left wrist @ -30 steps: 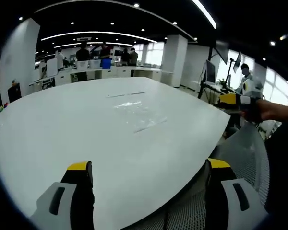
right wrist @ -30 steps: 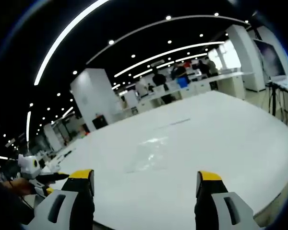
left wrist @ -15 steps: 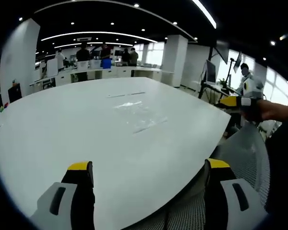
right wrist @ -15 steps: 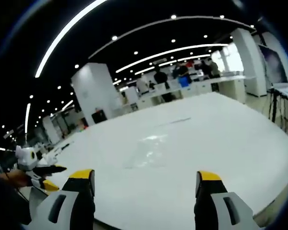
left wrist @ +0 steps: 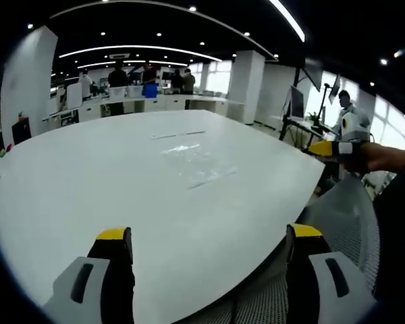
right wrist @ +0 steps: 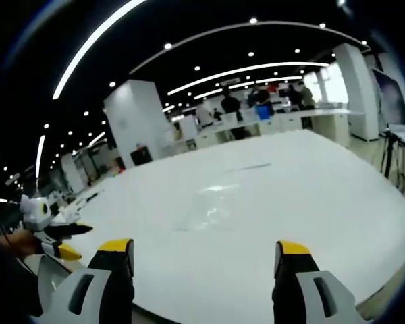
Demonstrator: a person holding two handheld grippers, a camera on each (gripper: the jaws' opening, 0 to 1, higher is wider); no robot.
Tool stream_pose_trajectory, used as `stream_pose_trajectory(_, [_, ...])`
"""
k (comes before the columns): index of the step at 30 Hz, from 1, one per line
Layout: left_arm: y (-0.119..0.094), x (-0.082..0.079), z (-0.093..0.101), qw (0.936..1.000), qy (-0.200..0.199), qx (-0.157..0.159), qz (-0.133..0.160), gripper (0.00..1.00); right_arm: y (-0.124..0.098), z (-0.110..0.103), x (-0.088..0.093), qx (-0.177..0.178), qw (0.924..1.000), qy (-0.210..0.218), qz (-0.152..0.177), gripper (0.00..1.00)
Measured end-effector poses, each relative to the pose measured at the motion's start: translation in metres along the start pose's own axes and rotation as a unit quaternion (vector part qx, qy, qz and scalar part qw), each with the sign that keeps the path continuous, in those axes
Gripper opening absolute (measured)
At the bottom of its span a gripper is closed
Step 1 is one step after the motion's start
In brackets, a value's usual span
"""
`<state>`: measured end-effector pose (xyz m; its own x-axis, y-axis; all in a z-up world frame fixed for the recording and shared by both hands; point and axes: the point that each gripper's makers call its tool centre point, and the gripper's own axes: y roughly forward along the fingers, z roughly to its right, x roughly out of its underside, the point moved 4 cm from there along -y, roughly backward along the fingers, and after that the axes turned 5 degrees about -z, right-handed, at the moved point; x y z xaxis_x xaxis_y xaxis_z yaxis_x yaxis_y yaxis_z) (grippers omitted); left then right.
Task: Open the resealable bag by pulling the two sides of the seal apart until the entire bag opening is separated and visibly accessible.
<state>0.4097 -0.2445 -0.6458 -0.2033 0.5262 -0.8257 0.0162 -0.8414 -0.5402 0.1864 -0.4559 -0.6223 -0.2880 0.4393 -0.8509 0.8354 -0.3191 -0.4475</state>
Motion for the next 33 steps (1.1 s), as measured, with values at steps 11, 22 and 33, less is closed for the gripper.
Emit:
stream_pose_trajectory(11, [0.000,0.004,0.002,0.9999,0.004,0.003,-0.010,0.92,0.004,-0.001,0.002,0.003,0.9999,-0.012,-0.008,0.82])
stream_pose_trajectory(22, [0.003,0.003,-0.003,0.9998,0.005,0.000,-0.019,0.90,0.012,-0.003,0.003,-0.001,0.9997,-0.018,-0.016,0.80])
stream_pose_trajectory(33, [0.011,0.002,-0.005,0.9996,0.011,0.002,-0.028,0.89,0.025,-0.008,0.002,-0.004,0.9976,-0.064,-0.027,0.76])
